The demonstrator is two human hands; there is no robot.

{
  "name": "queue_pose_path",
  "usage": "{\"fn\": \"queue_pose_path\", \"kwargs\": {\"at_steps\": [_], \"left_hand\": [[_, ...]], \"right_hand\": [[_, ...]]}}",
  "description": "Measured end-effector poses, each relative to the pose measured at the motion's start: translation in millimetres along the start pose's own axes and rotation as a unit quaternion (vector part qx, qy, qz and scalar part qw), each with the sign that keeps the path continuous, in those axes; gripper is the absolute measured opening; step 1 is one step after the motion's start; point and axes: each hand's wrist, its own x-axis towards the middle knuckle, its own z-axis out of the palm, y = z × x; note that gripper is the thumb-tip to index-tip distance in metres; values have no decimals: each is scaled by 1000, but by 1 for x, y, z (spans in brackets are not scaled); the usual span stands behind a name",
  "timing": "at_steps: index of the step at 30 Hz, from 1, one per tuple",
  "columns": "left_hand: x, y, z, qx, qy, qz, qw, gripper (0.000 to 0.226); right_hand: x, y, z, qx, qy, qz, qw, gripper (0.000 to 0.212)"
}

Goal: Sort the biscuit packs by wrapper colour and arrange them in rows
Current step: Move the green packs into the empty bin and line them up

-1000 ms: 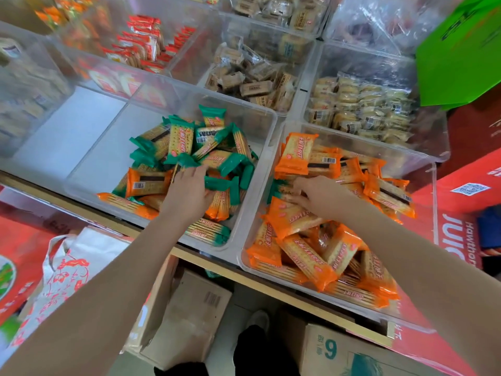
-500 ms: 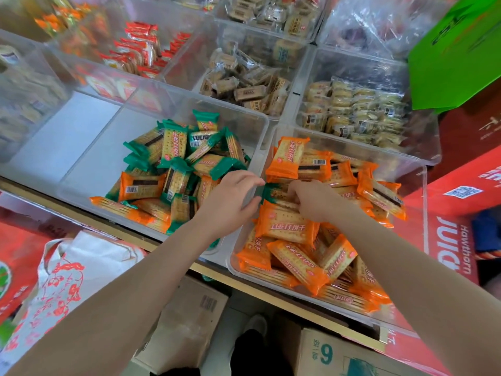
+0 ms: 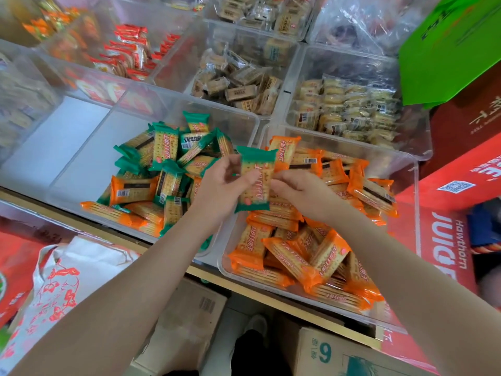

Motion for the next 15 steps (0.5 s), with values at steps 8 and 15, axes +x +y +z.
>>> {"fn": "queue_pose_path", "kwargs": {"at_steps": [8,15], "left_hand": [[-13,-17,-53,88,123,-58,987,16],[-13,-43,-81,313,87,-49,944,38]], "right_hand": [[21,26,37,-265,-8,82,961,38],[29,27,45,-316,24,94,944,25]]}}
